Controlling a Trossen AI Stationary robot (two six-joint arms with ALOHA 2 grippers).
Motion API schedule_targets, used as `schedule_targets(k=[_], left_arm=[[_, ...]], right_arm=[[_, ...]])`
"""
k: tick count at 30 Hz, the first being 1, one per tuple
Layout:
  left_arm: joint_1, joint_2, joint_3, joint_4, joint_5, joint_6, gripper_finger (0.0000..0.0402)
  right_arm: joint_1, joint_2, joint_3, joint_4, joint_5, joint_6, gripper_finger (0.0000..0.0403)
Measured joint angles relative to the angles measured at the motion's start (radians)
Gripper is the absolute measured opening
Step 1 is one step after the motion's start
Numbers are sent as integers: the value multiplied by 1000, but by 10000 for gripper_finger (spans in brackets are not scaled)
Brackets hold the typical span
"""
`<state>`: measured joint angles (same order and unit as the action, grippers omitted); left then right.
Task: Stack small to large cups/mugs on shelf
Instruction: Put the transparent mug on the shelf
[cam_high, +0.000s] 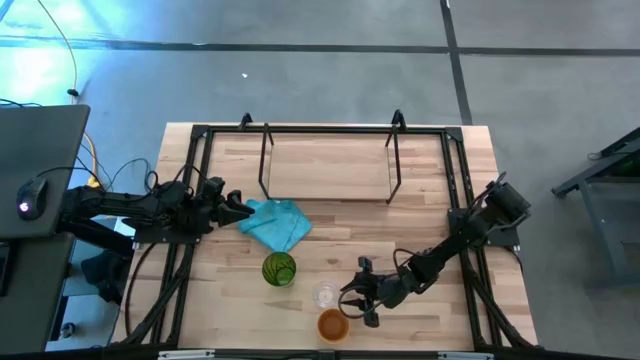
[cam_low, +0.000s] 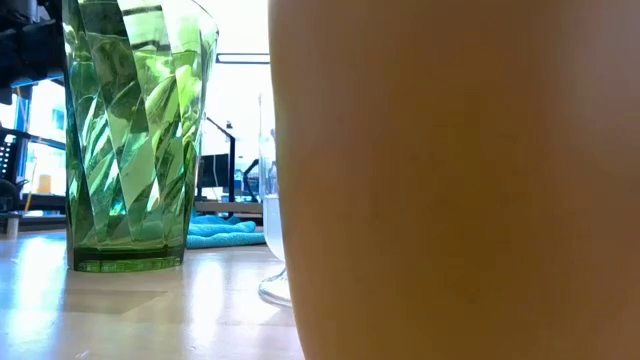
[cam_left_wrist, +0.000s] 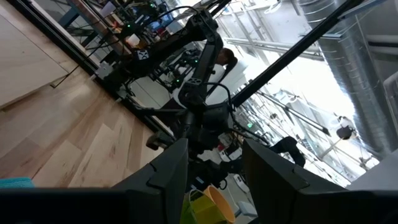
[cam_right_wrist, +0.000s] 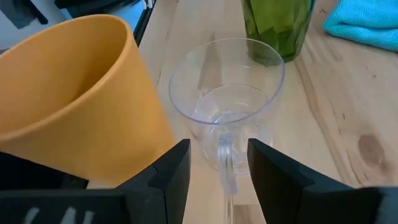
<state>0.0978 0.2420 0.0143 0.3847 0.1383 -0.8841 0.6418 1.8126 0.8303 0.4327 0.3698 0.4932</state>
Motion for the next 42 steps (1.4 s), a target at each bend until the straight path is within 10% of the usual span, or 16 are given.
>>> schedule_targets(k=[22,42], left_arm=[[0,0,0,-3,1,-1,143],[0,0,0,-30,3,-3,143]], right_arm=[[0,0,0,36,1,-2,10],[-14,-1,0,44,67,4,1]])
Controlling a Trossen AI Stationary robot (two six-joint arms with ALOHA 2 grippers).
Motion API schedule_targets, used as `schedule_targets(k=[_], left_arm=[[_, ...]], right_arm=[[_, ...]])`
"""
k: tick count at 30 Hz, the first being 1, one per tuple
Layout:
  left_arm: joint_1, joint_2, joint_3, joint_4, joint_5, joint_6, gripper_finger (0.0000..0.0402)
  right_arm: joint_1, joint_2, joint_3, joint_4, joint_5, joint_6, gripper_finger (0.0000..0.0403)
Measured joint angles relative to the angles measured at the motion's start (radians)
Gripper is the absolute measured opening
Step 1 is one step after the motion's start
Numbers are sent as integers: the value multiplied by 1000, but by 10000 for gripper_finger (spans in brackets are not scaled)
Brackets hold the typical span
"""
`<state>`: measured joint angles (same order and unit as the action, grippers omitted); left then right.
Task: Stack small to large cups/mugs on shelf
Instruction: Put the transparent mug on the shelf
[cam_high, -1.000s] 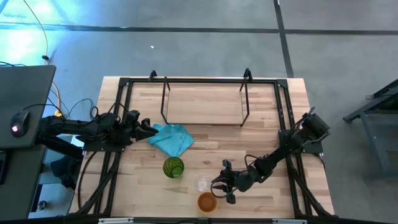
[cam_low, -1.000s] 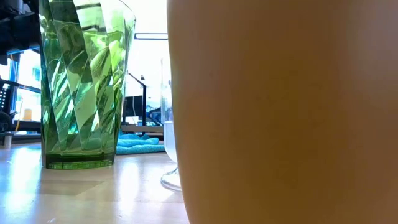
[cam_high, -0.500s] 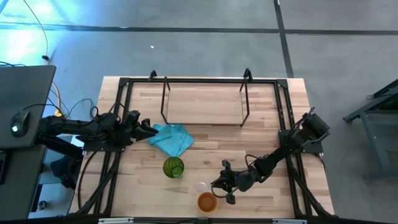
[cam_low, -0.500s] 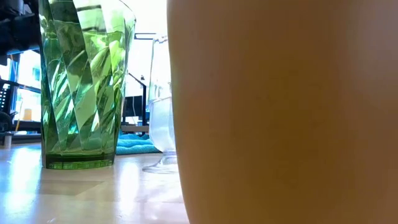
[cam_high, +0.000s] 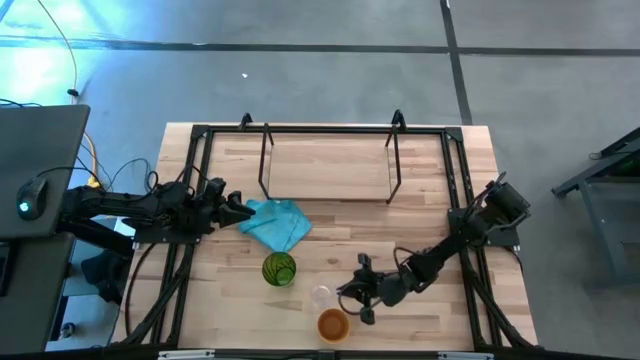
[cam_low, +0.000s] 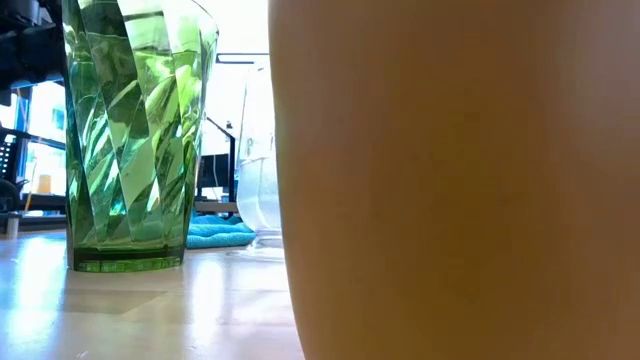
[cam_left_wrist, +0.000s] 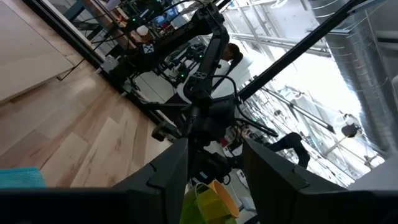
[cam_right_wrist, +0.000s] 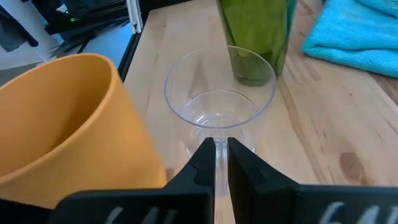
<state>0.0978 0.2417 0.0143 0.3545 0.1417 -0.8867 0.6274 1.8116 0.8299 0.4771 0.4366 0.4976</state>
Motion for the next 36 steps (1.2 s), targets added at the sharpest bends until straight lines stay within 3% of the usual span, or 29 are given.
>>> schedule_targets(k=[9,22,36], left_arm=[[0,0,0,-18,0,8,143],[0,0,0,-22,-2,58,143],[0,0,0,-14,-42,195,143]], right_arm=[[-39,-34,0,-86,21,0,1],[-122,-215,-1,-294,99,1,1],[-245,-396,-1,-555,223,196,0]])
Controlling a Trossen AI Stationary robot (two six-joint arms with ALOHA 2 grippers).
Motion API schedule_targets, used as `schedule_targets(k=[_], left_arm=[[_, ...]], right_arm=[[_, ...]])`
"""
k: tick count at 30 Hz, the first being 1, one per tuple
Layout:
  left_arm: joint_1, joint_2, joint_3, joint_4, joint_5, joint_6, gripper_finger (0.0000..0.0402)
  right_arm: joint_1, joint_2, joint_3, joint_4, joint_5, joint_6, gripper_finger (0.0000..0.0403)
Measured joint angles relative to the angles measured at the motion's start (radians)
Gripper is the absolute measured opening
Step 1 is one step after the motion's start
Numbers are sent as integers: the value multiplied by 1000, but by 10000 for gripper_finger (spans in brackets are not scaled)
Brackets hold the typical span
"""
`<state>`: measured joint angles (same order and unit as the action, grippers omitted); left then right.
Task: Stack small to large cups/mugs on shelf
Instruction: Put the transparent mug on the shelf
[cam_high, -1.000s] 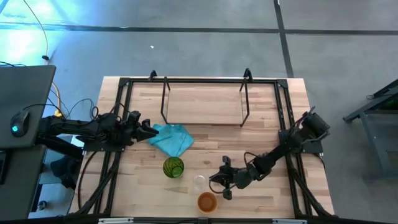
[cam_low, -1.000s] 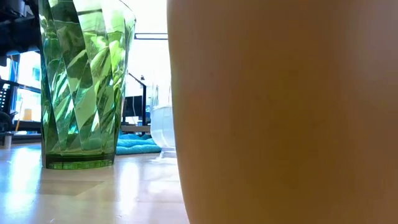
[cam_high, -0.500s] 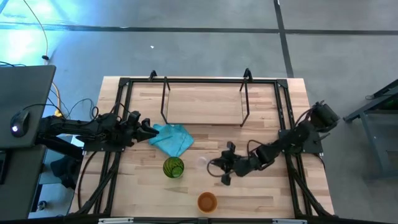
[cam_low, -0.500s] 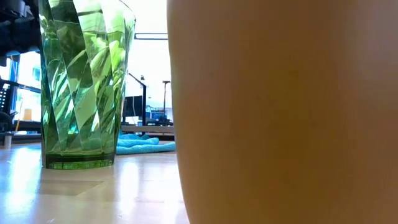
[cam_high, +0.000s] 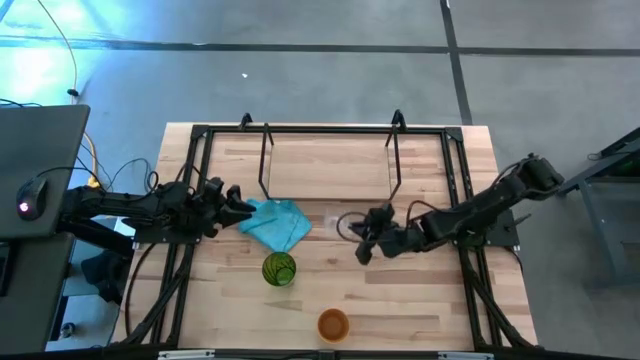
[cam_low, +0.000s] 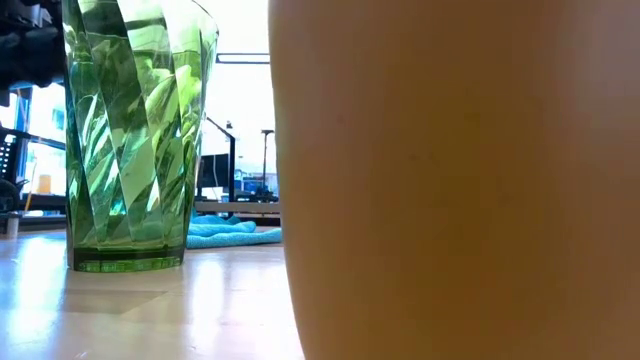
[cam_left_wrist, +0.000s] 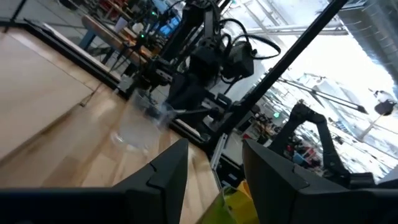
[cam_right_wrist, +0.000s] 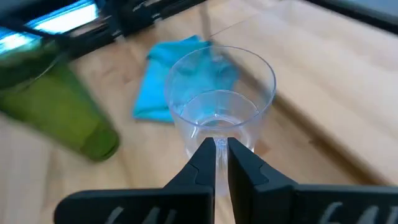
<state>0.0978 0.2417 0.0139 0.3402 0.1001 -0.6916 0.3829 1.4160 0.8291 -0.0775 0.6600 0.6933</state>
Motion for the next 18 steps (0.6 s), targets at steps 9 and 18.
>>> schedule_targets(k=[9,18], left_arm=[[0,0,0,2,-44,42,143],[0,0,0,24,-88,83,143]], right_arm=[[-139,-25,0,-13,36,8,0],[-246,-25,0,-12,70,25,0]])
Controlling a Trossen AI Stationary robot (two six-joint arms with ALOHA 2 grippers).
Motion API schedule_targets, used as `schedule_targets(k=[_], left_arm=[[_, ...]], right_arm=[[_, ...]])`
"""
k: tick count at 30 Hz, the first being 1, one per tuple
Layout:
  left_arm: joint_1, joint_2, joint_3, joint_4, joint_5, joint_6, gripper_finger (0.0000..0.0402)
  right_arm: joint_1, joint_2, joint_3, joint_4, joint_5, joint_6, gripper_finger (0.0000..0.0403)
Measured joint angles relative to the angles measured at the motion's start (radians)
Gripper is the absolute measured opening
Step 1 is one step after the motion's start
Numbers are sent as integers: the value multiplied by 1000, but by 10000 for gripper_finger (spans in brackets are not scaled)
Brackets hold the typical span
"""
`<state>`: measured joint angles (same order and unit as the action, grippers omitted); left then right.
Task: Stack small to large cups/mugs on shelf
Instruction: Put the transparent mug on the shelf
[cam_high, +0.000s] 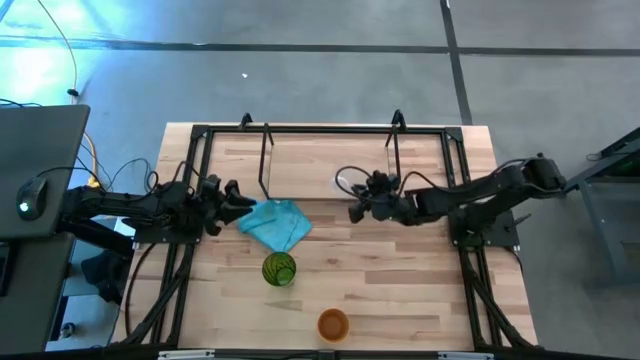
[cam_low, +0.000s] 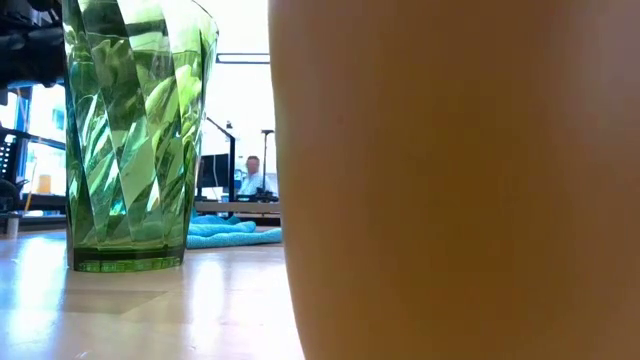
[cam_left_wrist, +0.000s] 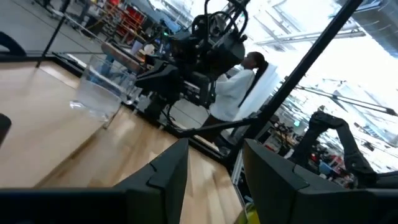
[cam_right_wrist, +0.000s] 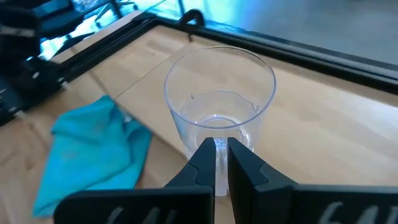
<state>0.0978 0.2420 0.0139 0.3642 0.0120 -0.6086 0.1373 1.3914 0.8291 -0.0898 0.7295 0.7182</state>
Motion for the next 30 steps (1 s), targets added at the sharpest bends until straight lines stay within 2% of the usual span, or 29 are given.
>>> schedule_targets(k=[17,30], left_arm=[[0,0,0,45,-56,29,143],[0,0,0,45,-77,29,143]], right_arm=[[-56,0,0,-105,108,126,0],[-57,0,0,25,77,89,0]])
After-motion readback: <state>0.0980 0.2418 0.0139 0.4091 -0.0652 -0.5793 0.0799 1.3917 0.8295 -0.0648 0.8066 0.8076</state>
